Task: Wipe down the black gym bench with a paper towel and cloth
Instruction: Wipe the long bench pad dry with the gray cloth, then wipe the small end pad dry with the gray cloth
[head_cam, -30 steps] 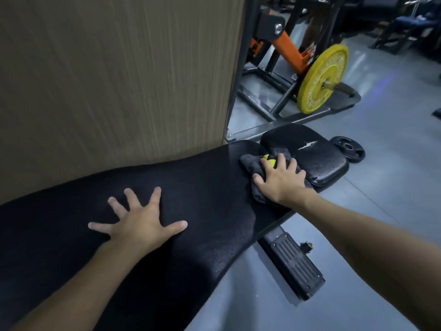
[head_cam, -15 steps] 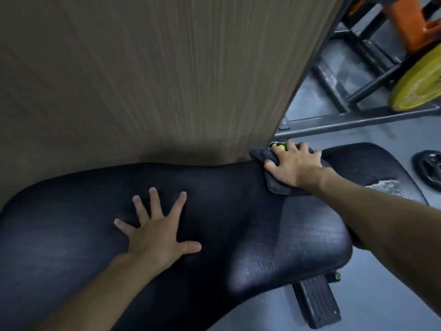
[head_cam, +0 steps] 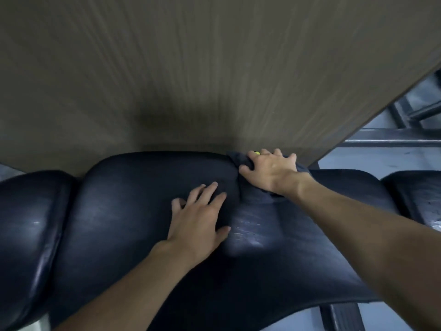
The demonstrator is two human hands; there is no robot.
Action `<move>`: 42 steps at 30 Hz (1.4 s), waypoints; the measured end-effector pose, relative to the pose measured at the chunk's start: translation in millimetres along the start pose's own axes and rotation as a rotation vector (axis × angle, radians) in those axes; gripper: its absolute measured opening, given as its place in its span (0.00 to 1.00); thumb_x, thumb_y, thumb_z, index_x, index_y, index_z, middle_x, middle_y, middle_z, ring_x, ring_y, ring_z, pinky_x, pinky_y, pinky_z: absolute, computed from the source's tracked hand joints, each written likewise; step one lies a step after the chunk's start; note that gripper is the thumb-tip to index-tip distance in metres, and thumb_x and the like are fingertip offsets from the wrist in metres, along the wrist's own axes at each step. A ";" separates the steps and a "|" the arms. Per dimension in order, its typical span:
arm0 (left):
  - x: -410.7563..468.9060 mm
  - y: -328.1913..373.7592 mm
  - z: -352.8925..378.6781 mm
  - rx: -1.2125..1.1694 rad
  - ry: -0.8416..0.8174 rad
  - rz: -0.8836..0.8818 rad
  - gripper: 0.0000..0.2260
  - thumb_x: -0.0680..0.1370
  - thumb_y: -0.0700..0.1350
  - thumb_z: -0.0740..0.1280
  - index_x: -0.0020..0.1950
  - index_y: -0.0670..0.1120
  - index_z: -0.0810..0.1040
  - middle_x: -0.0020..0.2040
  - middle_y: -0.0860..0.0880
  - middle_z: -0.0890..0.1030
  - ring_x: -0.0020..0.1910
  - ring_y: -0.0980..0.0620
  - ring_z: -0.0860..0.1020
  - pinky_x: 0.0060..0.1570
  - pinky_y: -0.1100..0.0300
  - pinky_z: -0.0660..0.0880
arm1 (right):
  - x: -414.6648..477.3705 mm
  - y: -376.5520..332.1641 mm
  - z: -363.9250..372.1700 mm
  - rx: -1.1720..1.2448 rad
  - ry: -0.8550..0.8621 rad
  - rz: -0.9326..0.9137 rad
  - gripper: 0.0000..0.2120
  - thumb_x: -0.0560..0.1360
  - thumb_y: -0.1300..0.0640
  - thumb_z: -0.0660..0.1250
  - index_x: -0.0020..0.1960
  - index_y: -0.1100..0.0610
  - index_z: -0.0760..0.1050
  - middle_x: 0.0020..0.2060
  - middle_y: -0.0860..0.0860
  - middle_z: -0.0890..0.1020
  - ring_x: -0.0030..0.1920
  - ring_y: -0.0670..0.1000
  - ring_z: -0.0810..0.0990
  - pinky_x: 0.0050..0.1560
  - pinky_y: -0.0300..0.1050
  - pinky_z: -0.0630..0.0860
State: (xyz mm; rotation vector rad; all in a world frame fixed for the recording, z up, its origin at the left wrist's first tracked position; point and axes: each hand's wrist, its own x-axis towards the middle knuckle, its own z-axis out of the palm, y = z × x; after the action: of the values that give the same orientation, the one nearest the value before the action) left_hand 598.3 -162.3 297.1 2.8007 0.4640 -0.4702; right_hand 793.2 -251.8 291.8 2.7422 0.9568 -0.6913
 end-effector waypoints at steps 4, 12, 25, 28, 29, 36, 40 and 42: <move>-20.5 -62.8 -0.2 0.013 0.062 0.018 0.32 0.77 0.63 0.60 0.78 0.58 0.55 0.81 0.51 0.45 0.79 0.53 0.44 0.74 0.44 0.49 | 11.3 -41.5 -2.9 0.007 0.020 0.024 0.23 0.76 0.36 0.49 0.63 0.47 0.69 0.65 0.52 0.73 0.66 0.60 0.68 0.61 0.65 0.63; -68.2 -150.8 6.9 -0.074 0.134 -0.071 0.29 0.78 0.63 0.59 0.77 0.57 0.59 0.81 0.49 0.50 0.79 0.50 0.46 0.75 0.48 0.50 | 28.9 -169.3 -6.4 -0.065 0.145 -0.151 0.28 0.75 0.36 0.50 0.73 0.42 0.62 0.67 0.50 0.69 0.68 0.60 0.62 0.62 0.68 0.60; -155.4 -228.1 24.3 -0.123 0.268 -0.400 0.17 0.70 0.54 0.60 0.56 0.49 0.74 0.61 0.45 0.72 0.62 0.44 0.70 0.62 0.45 0.66 | -1.3 -349.6 13.1 -0.243 0.182 -0.580 0.27 0.77 0.37 0.51 0.72 0.44 0.68 0.77 0.48 0.58 0.77 0.62 0.45 0.67 0.77 0.49; -167.3 -231.0 24.3 -0.291 0.328 -0.440 0.18 0.70 0.48 0.52 0.54 0.44 0.72 0.59 0.43 0.74 0.59 0.41 0.73 0.61 0.46 0.70 | -18.1 -347.5 20.0 -0.271 0.181 -0.612 0.26 0.77 0.37 0.52 0.71 0.45 0.68 0.76 0.46 0.58 0.77 0.61 0.44 0.67 0.76 0.49; -169.6 -229.0 21.6 -0.382 0.358 -0.454 0.17 0.71 0.47 0.52 0.55 0.43 0.72 0.58 0.43 0.74 0.59 0.41 0.73 0.60 0.47 0.71 | -25.5 -347.4 24.2 -0.277 0.187 -0.633 0.25 0.77 0.38 0.52 0.71 0.45 0.68 0.76 0.46 0.57 0.77 0.61 0.43 0.68 0.76 0.49; -179.3 -211.7 19.5 -0.806 0.454 -0.605 0.23 0.73 0.29 0.58 0.66 0.44 0.66 0.58 0.47 0.73 0.57 0.49 0.73 0.54 0.61 0.67 | -72.0 -333.3 54.3 -0.266 0.218 -0.778 0.26 0.77 0.38 0.54 0.74 0.42 0.65 0.78 0.48 0.55 0.77 0.63 0.43 0.68 0.76 0.49; -188.9 -189.2 32.0 -0.813 0.532 -0.641 0.22 0.74 0.29 0.59 0.68 0.40 0.66 0.60 0.45 0.74 0.59 0.47 0.74 0.53 0.67 0.64 | -103.5 -309.3 78.3 -0.199 0.279 -0.928 0.26 0.76 0.39 0.56 0.73 0.40 0.66 0.78 0.49 0.57 0.77 0.63 0.46 0.68 0.75 0.48; -193.7 -171.2 41.1 -0.777 0.520 -0.650 0.24 0.74 0.29 0.58 0.70 0.41 0.66 0.63 0.42 0.72 0.61 0.45 0.73 0.58 0.64 0.65 | -118.9 -289.1 87.9 -0.230 0.281 -1.002 0.26 0.76 0.39 0.56 0.74 0.38 0.64 0.78 0.48 0.56 0.77 0.63 0.46 0.68 0.75 0.49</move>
State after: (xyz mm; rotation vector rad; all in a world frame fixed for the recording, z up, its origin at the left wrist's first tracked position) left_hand 353.4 -69.8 293.6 1.9310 1.3392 0.3053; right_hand 498.9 -116.1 271.9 2.0503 2.3290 -0.2440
